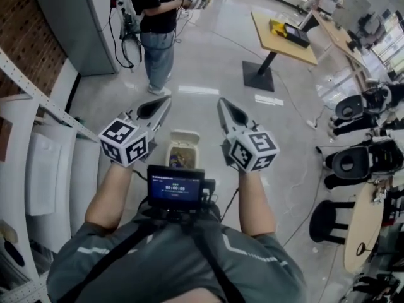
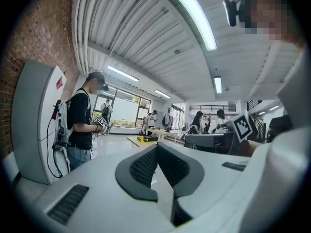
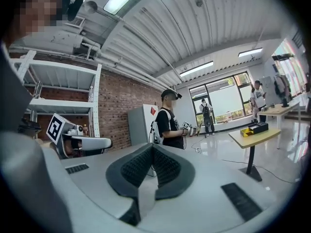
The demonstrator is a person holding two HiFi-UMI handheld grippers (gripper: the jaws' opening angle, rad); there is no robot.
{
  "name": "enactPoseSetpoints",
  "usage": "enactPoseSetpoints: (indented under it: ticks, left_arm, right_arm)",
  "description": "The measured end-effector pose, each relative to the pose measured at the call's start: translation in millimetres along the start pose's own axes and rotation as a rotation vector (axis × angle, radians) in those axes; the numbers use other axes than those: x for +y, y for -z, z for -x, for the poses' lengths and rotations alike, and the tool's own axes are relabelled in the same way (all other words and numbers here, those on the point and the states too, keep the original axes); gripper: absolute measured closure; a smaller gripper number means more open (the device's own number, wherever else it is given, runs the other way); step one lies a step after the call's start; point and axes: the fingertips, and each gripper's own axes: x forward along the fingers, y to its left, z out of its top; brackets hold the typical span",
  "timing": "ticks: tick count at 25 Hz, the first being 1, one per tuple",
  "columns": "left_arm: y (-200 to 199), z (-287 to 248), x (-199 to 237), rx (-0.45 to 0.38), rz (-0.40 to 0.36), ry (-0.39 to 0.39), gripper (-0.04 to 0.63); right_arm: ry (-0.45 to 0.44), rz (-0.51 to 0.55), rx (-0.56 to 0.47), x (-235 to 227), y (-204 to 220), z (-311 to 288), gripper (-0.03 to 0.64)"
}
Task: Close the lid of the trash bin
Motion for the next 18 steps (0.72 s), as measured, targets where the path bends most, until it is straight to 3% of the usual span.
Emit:
enactPoseSetpoints:
  ticks: [9, 18]
  left_arm:
    - [27.0, -19.0, 40.1, 0.064, 0.064, 0.053, 0.594]
    - [105.8, -33.3, 76.5, 0.21, 0.138, -0.017, 0.592]
  right_arm:
    - [0.06, -0.065, 0.046, -9.5, 19.4, -30.8, 0.606]
    - [0.057, -0.07, 0.213, -34.0, 99.8, -66.4, 0.606]
